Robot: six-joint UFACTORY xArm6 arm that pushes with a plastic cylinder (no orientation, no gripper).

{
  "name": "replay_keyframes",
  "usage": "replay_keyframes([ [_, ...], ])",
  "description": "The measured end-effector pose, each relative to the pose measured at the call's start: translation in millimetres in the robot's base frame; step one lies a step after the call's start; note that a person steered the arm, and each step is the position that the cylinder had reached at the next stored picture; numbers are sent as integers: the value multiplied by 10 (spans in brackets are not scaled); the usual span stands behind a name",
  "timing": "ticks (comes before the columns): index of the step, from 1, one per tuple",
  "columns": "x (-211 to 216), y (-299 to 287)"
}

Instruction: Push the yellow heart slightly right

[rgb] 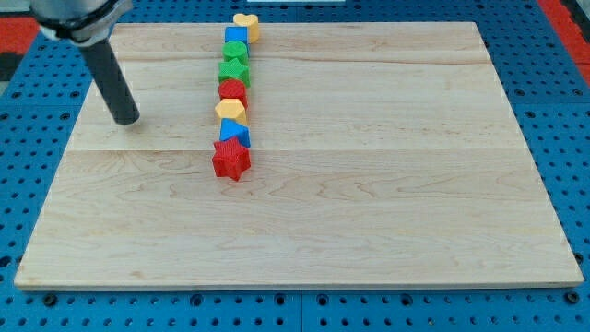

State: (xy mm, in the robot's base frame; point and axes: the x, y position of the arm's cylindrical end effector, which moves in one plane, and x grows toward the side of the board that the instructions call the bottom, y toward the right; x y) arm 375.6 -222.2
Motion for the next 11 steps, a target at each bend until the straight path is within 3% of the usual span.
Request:
replay_keyframes([
  [2, -888, 375],
  [5, -1835, 471],
  [6, -1842, 487],
  [7, -1842, 933],
  [8, -1834, 1869],
  [9, -1830, 2239],
  [11, -1836, 1835],
])
